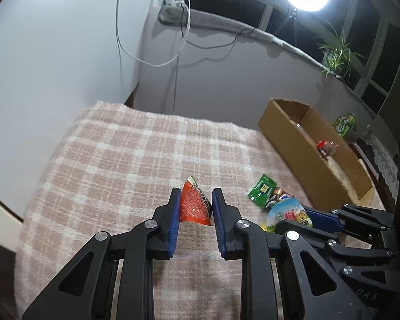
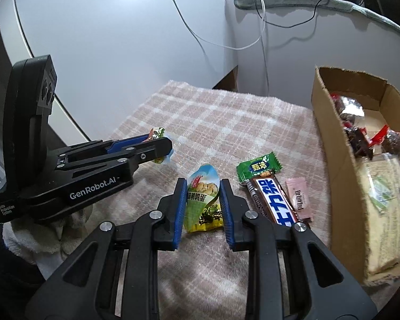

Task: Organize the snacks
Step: 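Carry the orange candy and green-and-white pack over the cardboard box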

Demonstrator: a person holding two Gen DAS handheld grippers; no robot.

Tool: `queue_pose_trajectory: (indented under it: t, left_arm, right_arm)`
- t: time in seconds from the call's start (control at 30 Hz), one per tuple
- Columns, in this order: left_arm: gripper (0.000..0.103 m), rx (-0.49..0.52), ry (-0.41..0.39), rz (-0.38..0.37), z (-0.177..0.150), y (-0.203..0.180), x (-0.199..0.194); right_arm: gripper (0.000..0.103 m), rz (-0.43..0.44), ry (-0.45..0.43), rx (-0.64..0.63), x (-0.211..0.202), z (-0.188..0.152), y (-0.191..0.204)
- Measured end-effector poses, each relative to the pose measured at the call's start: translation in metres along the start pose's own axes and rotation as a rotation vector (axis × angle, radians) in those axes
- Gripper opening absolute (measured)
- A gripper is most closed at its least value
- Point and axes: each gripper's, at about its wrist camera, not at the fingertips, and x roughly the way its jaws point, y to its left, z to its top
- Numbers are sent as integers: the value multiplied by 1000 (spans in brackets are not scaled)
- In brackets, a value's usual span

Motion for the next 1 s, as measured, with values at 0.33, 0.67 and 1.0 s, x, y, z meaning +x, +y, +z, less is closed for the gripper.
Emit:
queue_pose_trajectory:
  t: [0.33,0.67,1.0]
  left_arm:
    - [21,18,-62,-48,10,-26,-26]
    - [21,49,-94,-102,25,-66,-21]
    - [21,98,-91,-154,45,-113,0]
  right_arm:
    - [26,-1,-74,5,-49,3,-9]
    - [26,-64,-151,51,-99,6,-52]
    - [26,-128,-195,113,-133,5,-108]
